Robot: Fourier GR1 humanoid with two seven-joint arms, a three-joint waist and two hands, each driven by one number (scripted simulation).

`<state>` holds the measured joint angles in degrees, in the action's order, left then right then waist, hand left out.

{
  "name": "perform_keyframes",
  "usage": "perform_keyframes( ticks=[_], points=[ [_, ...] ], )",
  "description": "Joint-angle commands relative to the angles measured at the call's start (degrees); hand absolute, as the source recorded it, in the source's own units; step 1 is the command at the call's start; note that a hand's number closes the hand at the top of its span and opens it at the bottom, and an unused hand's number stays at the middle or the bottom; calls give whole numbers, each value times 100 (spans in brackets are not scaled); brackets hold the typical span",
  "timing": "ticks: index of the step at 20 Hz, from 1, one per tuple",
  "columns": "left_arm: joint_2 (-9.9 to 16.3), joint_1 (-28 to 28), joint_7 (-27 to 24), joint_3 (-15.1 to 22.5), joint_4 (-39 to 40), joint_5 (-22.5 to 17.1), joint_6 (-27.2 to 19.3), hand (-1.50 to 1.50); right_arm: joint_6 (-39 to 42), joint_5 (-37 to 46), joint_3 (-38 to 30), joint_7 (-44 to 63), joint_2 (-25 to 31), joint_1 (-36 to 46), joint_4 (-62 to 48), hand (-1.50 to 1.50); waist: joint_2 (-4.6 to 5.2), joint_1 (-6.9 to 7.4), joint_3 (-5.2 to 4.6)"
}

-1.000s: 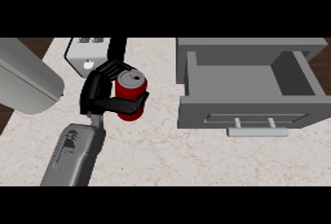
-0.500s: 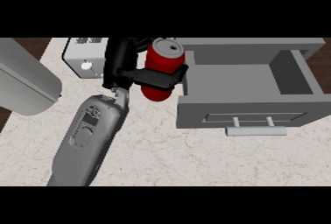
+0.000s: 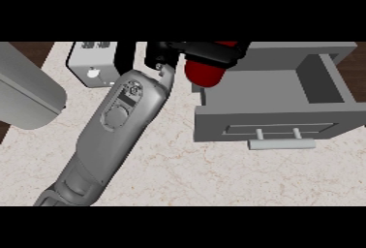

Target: Pick up the can, place it into the drawer and close the drawer

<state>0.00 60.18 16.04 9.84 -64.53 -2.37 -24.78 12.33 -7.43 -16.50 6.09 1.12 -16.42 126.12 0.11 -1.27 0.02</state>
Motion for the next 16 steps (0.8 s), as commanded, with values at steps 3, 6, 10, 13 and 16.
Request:
perform_keyframes(
  ticks=[3, 6, 10, 13, 16],
  points=[
    [0, 972, -42, 14, 966, -311, -235, 150, -169, 230, 73, 53, -85, 226, -120, -150, 9, 4, 1],
    [0, 1530, -39, 253, 1488, -563, -522, 150, 20, -64, -113, 169, 202, 403, -238, -150, 21, -58, 3],
    [0, 1933, -5, 461, 2065, -887, -665, 150, 140, 239, 115, -397, -71, -44, -352, -150, 27, -153, 9],
    [0, 2232, -406, 393, 2676, -946, -582, 150, -65, 166, 97, 93, 77, 329, -159, -150, 48, -151, 6],
    [0, 2156, -447, 891, 2654, -1458, -899, 150, -28, -13, -27, 226, 194, 466, -245, -150, 44, -189, 7]
  ],
)
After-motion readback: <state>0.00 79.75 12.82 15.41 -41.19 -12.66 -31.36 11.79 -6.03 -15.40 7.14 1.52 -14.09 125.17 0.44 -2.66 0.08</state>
